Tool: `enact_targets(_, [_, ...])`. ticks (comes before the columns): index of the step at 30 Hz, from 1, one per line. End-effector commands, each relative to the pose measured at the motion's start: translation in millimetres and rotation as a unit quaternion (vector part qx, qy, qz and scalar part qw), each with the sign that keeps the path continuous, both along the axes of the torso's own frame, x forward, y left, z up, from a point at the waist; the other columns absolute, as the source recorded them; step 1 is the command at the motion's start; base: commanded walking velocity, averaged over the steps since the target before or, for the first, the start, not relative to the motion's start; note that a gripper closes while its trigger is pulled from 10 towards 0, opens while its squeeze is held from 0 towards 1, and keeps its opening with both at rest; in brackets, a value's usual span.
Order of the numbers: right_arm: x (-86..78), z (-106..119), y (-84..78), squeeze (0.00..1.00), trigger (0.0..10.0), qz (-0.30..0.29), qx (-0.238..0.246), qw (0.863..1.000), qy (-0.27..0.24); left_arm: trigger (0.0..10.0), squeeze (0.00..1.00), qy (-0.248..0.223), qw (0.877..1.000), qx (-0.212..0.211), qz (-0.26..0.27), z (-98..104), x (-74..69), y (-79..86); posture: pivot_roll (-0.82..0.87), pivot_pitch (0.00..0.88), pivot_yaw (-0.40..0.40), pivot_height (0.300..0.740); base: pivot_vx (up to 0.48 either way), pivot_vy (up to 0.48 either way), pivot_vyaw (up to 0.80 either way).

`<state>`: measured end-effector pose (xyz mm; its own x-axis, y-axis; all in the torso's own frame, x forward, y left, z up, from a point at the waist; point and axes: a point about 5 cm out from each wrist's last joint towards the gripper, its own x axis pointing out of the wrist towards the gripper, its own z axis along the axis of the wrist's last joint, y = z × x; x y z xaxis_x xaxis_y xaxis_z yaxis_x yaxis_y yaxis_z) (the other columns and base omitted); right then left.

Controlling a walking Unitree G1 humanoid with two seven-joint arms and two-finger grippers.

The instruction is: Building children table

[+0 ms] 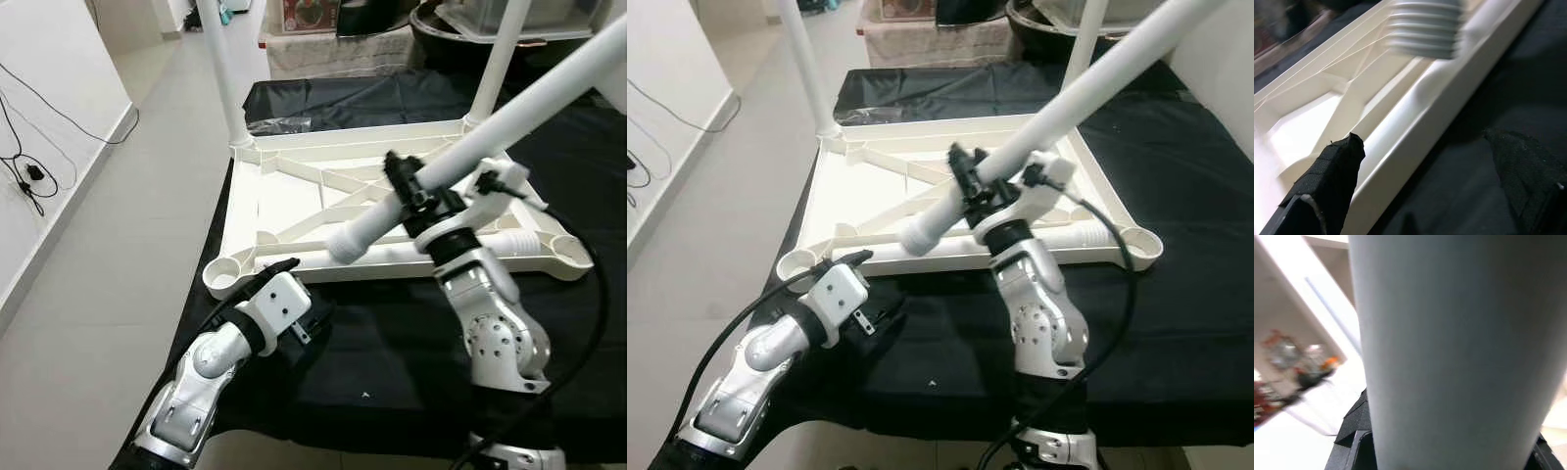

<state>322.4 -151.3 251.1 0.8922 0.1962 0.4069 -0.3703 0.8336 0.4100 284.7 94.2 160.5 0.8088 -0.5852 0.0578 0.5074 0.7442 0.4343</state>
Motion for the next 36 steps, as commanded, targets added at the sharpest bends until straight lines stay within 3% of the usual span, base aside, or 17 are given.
enact_targets(1, [1.4,-3,-4.8,0.0,10.0,-0.029,-0.011,1.0,0.005,10.0,0.0,0.013,1.0,-0.011,0.01,-4,-3.4,3.5,0.06,0.161,0.04,0.74,0.0,0.0,0.0])
enact_targets(7, [8.4,-10,-14.1,0.0,10.0,-0.118,-0.083,0.988,0.046,10.0,0.0,0.004,0.999,-0.03,0.016,2,-11.6,-5.3,0.07,0.153,0.017,0.74,0.0,0.0,0.0])
enact_targets(10, [9.5,-5,-16.7,0.0,10.0,-0.158,-0.093,0.982,0.045,10.0,0.0,0.001,0.999,-0.035,0.023,3,-12.8,-5.9,0.06,0.151,0.012,0.74,0.0,0.0,0.0])
enact_targets(11, [8.7,3,-17.5,0.0,10.0,-0.17,-0.087,0.981,0.023,10.0,0.0,0.003,0.999,-0.045,0.026,4,-13.4,-6.3,0.06,0.148,0.008,0.74,0.0,0.0,0.0])
enact_targets(13, [6.4,19,-14.1,0.0,10.0,-0.15,-0.078,0.985,-0.029,10.0,0.0,0.0,0.998,-0.059,0.035,7,-14.3,-7.2,0.06,0.144,0.008,0.74,0.0,0.0,0.0])
enact_targets(21, [-0.4,16,3.4,0.0,10.0,-0.103,-0.141,0.983,-0.059,10.0,0.0,0.003,0.992,-0.107,0.063,14,-15.7,-8.9,0.06,0.134,-0.003,0.74,0.0,0.0,0.0])
enact_targets(24, [-2.5,12,6.3,0.0,10.0,-0.103,-0.158,0.98,-0.061,10.0,0.0,-0.002,0.99,-0.117,0.074,18,-15.7,-8.4,0.06,0.131,-0.006,0.74,0.0,0.0,0.8])
enact_targets(36, [1.5,9,10.2,0.0,10.0,-0.103,-0.139,0.984,-0.052,10.0,0.0,-0.013,0.985,-0.141,0.1,29,-15.4,-8.3,0.06,0.116,-0.018,0.74,0.0,0.0,0.8])
